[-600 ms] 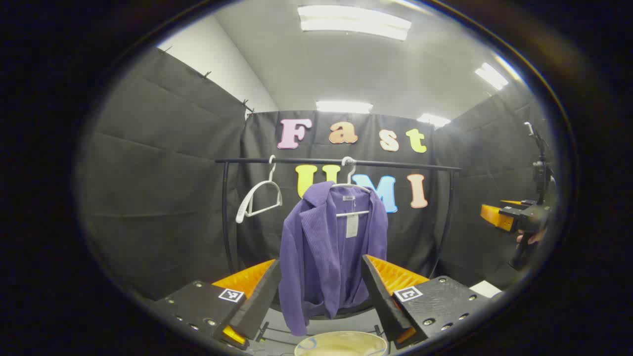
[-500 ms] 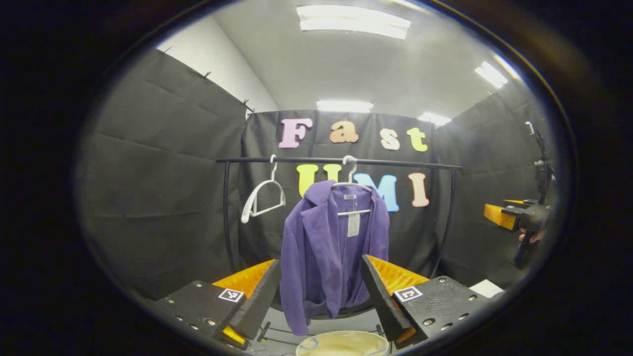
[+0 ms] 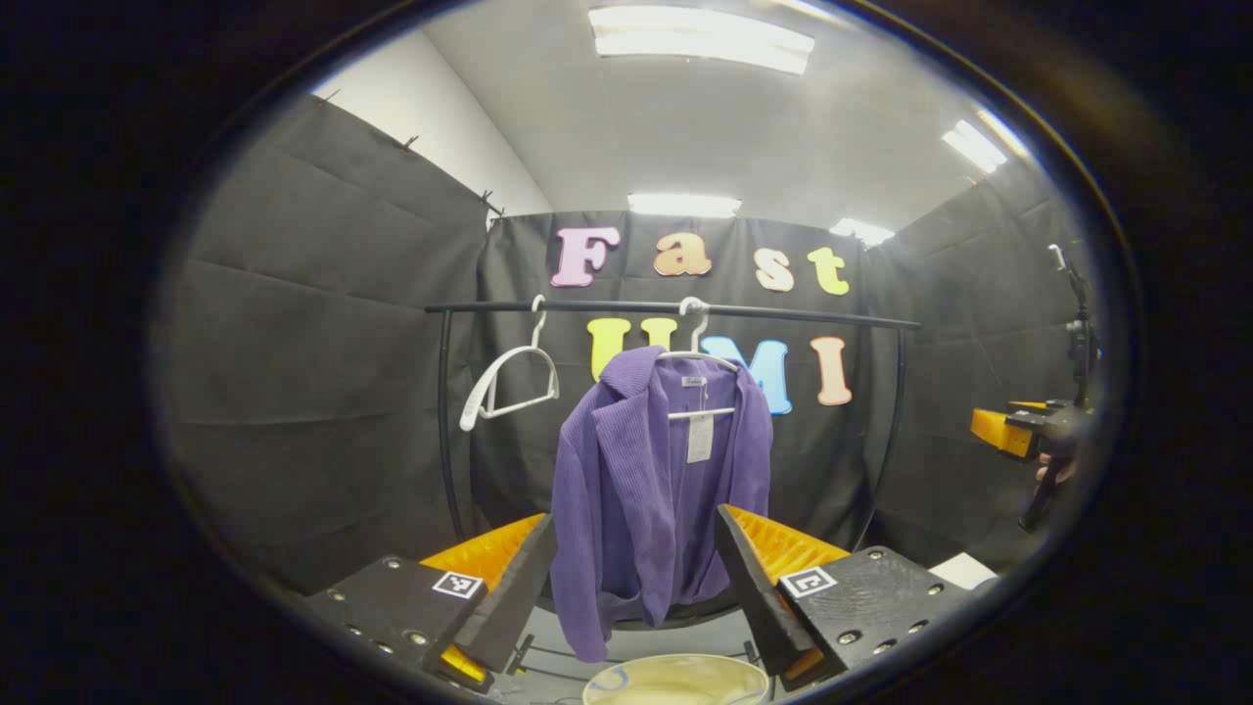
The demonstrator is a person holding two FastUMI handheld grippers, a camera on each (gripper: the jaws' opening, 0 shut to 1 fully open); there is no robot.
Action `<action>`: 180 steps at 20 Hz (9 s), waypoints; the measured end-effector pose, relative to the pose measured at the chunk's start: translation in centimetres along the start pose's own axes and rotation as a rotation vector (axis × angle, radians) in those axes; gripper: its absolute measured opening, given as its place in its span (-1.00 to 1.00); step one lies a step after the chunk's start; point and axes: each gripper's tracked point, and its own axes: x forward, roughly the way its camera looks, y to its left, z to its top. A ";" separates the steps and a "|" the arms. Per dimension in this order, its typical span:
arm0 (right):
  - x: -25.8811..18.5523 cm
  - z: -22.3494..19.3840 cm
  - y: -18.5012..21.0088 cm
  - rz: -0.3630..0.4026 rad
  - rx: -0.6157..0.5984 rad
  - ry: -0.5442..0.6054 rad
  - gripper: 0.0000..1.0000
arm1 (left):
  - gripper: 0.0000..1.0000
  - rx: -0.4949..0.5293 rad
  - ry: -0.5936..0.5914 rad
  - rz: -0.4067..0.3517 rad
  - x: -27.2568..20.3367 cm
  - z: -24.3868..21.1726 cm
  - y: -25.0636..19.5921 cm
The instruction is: Grasp the clothes on the hanger with both hands and then place them into the laundry hamper below.
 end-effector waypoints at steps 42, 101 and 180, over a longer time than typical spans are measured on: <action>24.8 -4.5 24.4 0.753 0.136 0.155 0.84 | 0.87 -0.054 0.035 0.611 25.5 -2.7 -1.6; 30.5 -4.0 21.4 0.496 0.048 0.125 -1.00 | -0.99 -0.078 -0.154 0.298 15.9 6.6 2.7; 14.4 -6.9 9.0 0.182 0.014 0.208 -1.00 | -0.99 -0.094 0.052 -0.042 14.1 -5.9 1.9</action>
